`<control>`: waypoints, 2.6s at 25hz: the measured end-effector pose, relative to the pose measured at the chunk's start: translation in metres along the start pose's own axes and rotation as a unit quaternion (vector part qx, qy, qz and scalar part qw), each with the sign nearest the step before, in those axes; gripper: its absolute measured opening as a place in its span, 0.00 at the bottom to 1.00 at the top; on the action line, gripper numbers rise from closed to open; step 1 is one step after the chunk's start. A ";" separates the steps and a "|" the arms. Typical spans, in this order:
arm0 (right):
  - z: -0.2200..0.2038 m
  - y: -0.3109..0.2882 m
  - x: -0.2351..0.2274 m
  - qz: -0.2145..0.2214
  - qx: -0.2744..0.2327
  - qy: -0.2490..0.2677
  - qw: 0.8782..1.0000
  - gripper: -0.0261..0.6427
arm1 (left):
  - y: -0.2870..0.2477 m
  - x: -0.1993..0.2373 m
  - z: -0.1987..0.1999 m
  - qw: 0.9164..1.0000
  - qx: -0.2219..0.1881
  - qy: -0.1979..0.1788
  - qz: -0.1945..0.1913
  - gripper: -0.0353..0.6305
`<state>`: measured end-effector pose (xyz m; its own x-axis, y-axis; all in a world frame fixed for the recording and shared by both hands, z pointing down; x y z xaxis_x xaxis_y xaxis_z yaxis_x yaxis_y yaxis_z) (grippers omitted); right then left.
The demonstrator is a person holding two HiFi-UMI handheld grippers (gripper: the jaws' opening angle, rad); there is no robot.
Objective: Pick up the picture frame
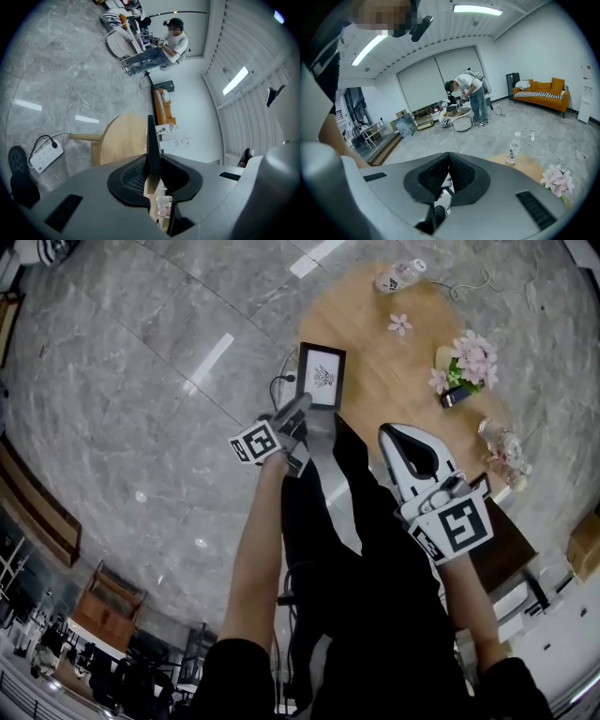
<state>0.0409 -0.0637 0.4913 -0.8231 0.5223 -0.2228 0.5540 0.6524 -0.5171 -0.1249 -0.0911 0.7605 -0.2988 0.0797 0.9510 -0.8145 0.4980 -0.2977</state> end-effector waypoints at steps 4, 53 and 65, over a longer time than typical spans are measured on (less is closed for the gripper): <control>0.024 0.017 0.003 0.000 -0.016 0.012 1.000 0.06 | 0.009 -0.049 0.012 0.999 -0.031 0.014 -0.036 0.16; 0.134 0.149 0.066 0.090 -0.155 0.101 0.978 0.06 | 0.205 -0.388 -0.028 0.929 -0.312 0.061 -0.188 0.16; 0.079 0.218 0.156 0.048 -0.152 0.099 0.982 0.06 | 0.304 -0.364 -0.111 0.934 -0.286 0.080 -0.197 0.16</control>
<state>0.0233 0.1165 0.2781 -0.7415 0.6665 -0.0769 0.6643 0.7131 -0.2240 -0.2080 0.1270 0.3331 0.0832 -0.1010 0.9914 -0.4332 0.8923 0.1273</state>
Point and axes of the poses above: the fingertips, and each gripper's own axes: y backward along the fingers, x to its left, z out of its top, the point moved 5 cm from there along y, backward along the fingers, and after that the axes turned 4 degrees about y, right-handed, at the moved point
